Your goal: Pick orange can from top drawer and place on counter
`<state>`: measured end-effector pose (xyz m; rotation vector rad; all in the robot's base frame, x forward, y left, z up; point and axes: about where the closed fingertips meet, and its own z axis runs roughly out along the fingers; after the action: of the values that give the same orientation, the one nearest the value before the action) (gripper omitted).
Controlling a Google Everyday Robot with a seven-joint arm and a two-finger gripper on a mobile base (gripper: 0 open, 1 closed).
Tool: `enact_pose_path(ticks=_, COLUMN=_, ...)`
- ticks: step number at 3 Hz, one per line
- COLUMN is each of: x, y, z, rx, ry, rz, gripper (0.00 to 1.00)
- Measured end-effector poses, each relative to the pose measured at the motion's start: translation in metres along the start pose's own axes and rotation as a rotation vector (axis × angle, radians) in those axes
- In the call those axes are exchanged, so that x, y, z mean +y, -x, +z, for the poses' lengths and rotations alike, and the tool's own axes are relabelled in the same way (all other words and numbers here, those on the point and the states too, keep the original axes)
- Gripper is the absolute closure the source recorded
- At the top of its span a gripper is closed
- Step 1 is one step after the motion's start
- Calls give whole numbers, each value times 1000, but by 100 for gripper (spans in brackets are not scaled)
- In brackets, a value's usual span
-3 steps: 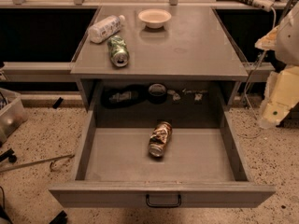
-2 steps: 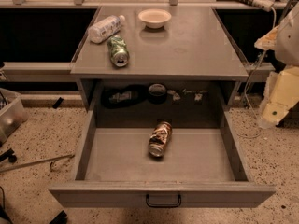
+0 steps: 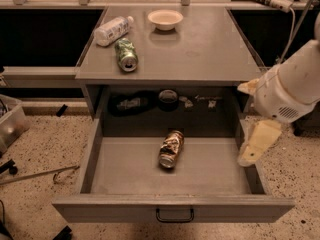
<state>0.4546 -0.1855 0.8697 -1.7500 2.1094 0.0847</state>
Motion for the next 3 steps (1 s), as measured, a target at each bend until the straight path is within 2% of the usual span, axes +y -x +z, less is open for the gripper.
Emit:
enact_pose_path(ticks=1, x=-4, y=5, z=74, rx=-79, ry=21, rz=30, gripper=0)
enact_pose_path(ticks=2, x=-4, y=5, z=74, rx=-79, ry=21, rz=29, gripper=0)
enact_pose_path(ticks=3, x=-10, y=8, z=87, rx=-104, ry=24, rz=-18, gripper=0)
